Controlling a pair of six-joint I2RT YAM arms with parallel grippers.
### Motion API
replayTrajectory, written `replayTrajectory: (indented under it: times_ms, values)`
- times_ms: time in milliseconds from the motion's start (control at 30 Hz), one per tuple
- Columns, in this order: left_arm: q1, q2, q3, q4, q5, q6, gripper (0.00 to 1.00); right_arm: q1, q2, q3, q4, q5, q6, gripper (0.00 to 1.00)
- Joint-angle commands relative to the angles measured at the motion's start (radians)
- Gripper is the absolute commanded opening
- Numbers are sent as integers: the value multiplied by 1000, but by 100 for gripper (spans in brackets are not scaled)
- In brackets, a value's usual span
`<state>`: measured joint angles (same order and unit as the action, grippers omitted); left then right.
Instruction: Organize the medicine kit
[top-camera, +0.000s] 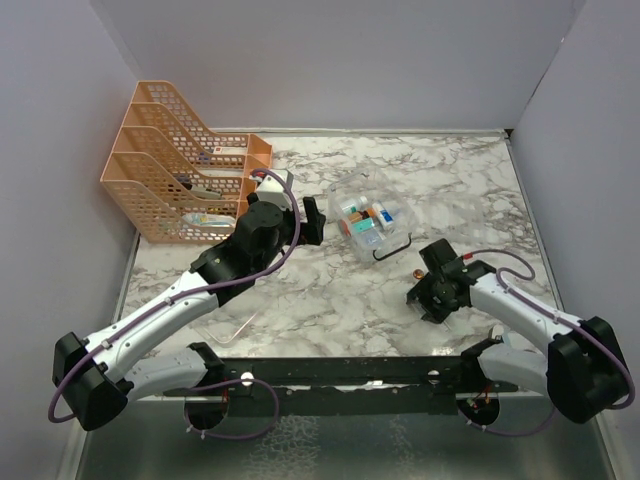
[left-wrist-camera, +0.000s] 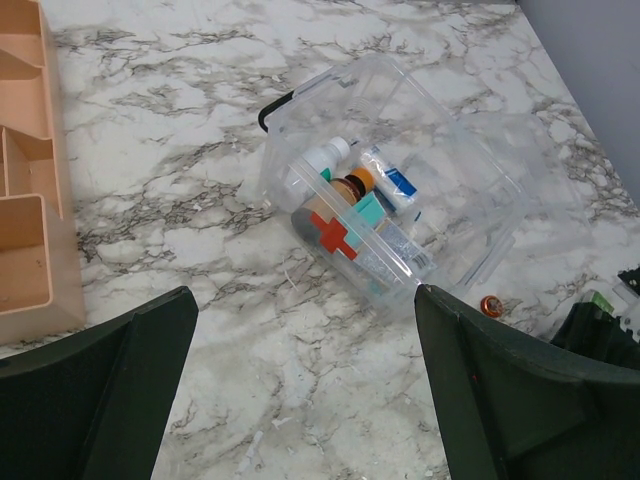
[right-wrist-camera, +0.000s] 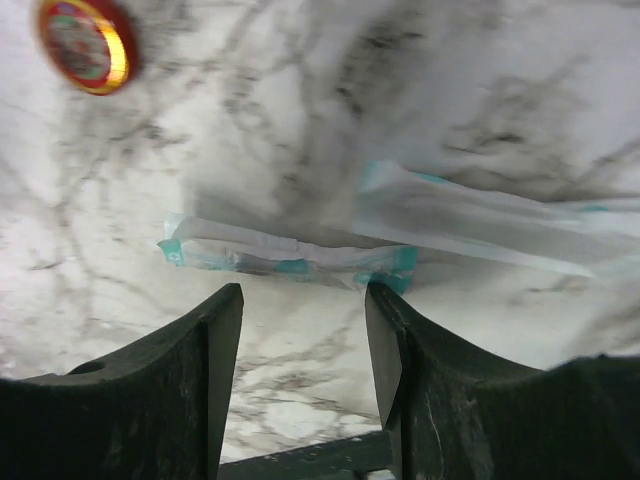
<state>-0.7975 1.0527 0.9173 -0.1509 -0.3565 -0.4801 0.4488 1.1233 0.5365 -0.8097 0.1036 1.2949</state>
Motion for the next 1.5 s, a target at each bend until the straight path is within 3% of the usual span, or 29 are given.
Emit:
replayTrajectory:
  times_ms: [0,100,267,400,600,833,1167,1467]
  values:
    - [6,-10,12,-5,-8,2,94,-2,35,47,186,-45,-18,52]
    - [7,-17,7,-11,-4,-1,94,-3,23,91,131,-23,-68,52]
    - [6,-32,-2,-14,-8,-3,94,-2,17,128,132,-71,-305,55]
    - [7,-30,-3,-14,-4,-5,94,-2,53,146,139,-26,-449,57]
    - [8,-23,0,-13,11,-20,94,-2,158,132,249,-69,-664,58]
    - [9,-25,7,-19,10,-26,94,-2,186,131,233,-79,-684,58]
    - [10,-26,0,-19,22,-39,94,-2,163,187,113,-146,-451,47]
    - [10,-34,2,-31,22,-37,94,-2,133,208,87,-25,-547,46]
